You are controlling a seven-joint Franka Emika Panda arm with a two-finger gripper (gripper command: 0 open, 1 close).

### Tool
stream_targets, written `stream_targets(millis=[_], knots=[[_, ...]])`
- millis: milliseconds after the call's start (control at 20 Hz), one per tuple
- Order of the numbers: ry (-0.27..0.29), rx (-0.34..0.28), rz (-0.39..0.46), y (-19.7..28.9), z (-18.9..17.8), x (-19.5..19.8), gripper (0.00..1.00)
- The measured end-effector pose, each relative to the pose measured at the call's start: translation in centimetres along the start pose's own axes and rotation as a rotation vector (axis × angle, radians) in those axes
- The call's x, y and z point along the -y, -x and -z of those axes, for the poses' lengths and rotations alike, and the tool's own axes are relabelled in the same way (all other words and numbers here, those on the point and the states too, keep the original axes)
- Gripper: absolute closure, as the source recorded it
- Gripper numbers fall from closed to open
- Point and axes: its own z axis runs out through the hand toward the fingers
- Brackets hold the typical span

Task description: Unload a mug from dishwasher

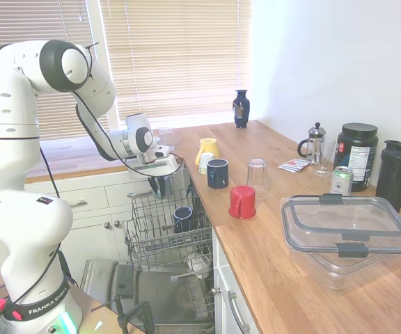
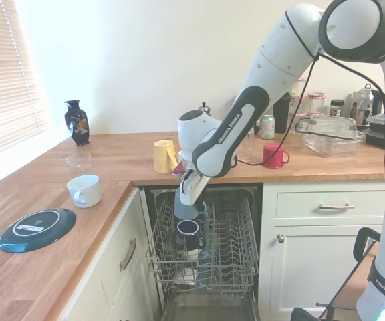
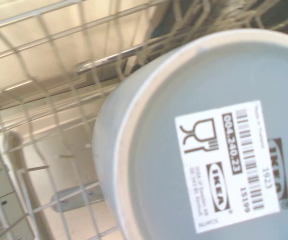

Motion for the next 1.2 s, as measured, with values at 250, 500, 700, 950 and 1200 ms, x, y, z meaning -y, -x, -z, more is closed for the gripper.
stream_targets(millis=[250, 500, 700, 950, 1200], knots=[[-0.012, -0.013, -0.062, -1.8, 2.5, -2.4, 1.0], [-0.017, -0.019, -0.105, -3.4, 4.1, -5.0, 1.0], [-0.018, -0.017, -0.132, -4.6, 5.5, -7.0, 1.0], [-0.006, -0.016, -0.162, -6.1, 6.9, -8.4, 1.0], [-0.001, -0.002, -0.19, -7.2, 7.9, -8.8, 1.0]])
